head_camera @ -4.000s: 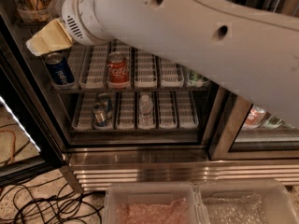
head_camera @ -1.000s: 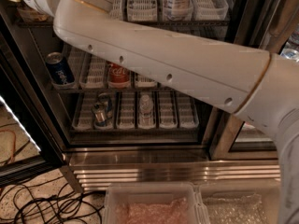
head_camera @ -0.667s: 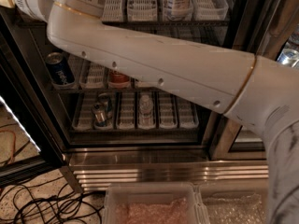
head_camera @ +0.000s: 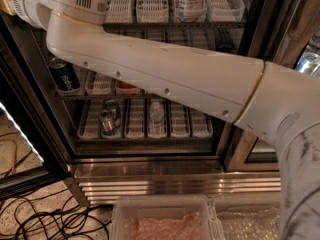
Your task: Pick orange can from top shelf of fridge
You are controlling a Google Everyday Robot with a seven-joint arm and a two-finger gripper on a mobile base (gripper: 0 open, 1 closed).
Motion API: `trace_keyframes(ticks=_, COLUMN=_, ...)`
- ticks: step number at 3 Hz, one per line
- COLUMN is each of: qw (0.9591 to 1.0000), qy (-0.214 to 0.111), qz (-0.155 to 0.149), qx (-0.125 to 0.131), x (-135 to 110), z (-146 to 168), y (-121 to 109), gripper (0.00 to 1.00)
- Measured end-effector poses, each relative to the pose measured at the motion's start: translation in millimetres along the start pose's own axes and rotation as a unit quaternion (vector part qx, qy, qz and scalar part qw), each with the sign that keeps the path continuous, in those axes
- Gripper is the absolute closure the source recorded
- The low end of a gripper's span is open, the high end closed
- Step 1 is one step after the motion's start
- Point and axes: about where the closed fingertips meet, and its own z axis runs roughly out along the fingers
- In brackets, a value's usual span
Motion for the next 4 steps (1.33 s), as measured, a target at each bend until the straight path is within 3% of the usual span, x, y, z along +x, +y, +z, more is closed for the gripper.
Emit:
trace_keyframes(ticks=2, qw=0.9997, qy=0.006, qz=-0.021, qx=0.012, x=12, z=-4, y=-20, gripper=0.18)
trace_keyframes(ticks=4, qw=0.9979, qy=0.005, qz=-0.059, qx=0.027, x=11, z=6, y=-58, gripper=0.19)
